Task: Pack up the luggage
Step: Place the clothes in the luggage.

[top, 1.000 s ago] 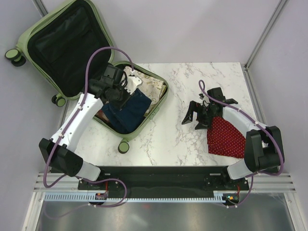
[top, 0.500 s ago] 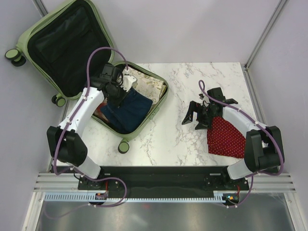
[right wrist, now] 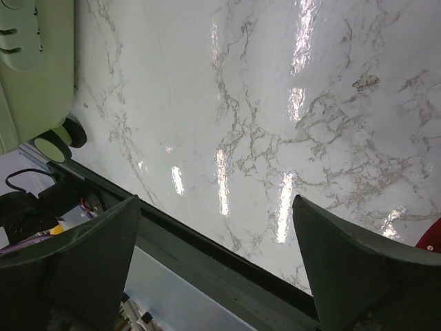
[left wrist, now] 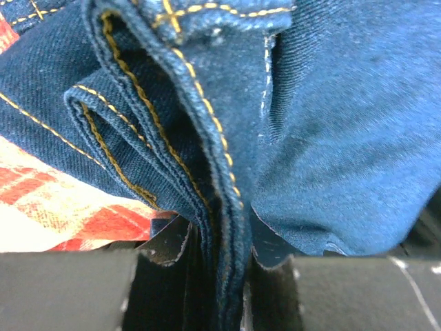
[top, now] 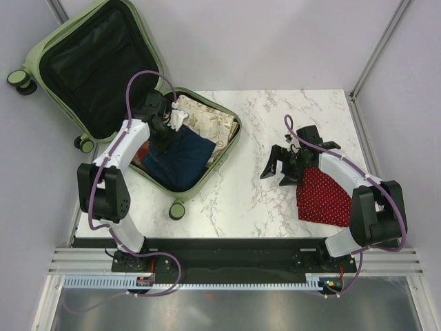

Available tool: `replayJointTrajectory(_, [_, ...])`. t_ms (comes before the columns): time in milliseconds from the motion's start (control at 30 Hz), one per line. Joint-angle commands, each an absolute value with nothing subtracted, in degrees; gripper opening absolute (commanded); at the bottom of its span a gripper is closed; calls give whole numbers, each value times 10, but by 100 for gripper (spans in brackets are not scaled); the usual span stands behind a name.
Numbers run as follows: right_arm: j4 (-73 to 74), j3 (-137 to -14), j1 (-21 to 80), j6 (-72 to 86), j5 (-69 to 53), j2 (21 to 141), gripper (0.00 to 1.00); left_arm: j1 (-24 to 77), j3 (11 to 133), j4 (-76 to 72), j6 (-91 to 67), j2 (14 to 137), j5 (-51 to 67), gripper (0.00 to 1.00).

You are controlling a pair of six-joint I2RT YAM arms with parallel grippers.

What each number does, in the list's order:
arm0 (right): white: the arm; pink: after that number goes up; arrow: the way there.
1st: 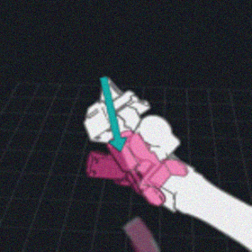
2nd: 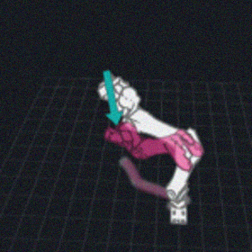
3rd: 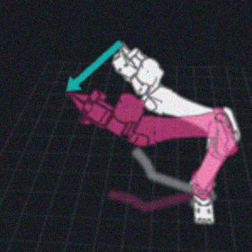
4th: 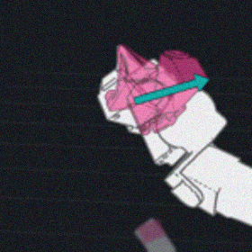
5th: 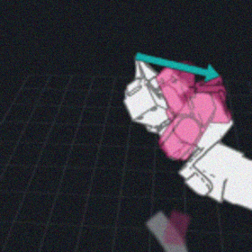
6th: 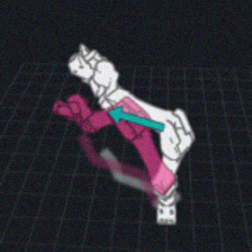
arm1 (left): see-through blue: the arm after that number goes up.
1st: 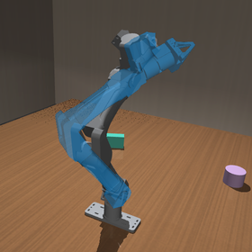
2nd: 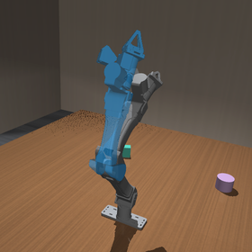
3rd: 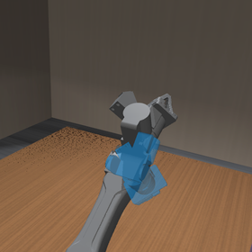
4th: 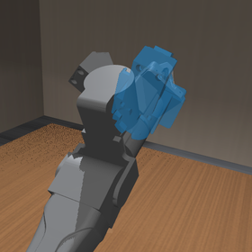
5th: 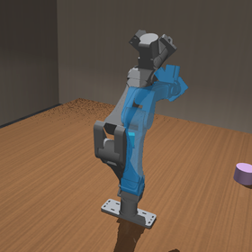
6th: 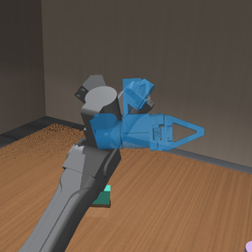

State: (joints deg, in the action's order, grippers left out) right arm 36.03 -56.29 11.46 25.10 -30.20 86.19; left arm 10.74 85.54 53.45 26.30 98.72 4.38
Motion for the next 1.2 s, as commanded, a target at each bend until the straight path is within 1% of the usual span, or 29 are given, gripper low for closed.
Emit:
replayJointTrajectory(0, [362,-575,115,239,-314,861,98,99,868,509,275,993,-13,11])
replayJointTrajectory(33, [362,-576,115,238,-314,862,98,98,867,506,270,994,-28,21])
replayJointTrajectory(67, [362,-577,115,238,-315,864,98,96,866,503,259,995,-44,33])
replayJointTrajectory(100, [362,-577,115,237,-315,867,98,93,864,498,251,996,-67,59])
replayJointTrajectory(167, [362,-581,115,237,-316,868,98,85,866,495,234,997,-82,78])
replayJointTrajectory(300, [362,-585,115,237,-316,867,98,70,878,496,208,990,-126,92])
replayJointTrajectory(367, [362,-586,114,238,-315,864,98,60,882,496,198,978,-136,96])
replayJointTrajectory(467, [362,-589,115,240,-313,857,98,47,886,496,186,962,-174,100])
replayJointTrajectory(567, [363,-592,115,239,-312,851,98,33,891,496,175,950,-186,100])
replayJointTrajectory(767, [376,-607,115,235,-300,842,98,30,889,497,170,907,-112,100])
replayJointTrajectory(867, [382,-614,114,228,-292,836,98,30,878,496,169,887,-48,100])
replayJointTrajectory(900, [384,-615,115,227,-291,835,98,30,870,495,168,883,-16,100])
replayJointTrajectory(1033, [386,-615,115,227,-291,831,98,30,856,490,160,890,25,100])
replayJointTrajectory(1133, [388,-617,114,225,-289,825,98,29,854,473,153,908,50,91])
replayJointTrajectory(1167, [390,-618,115,226,-289,824,98,29,860,473,150,924,54,85])
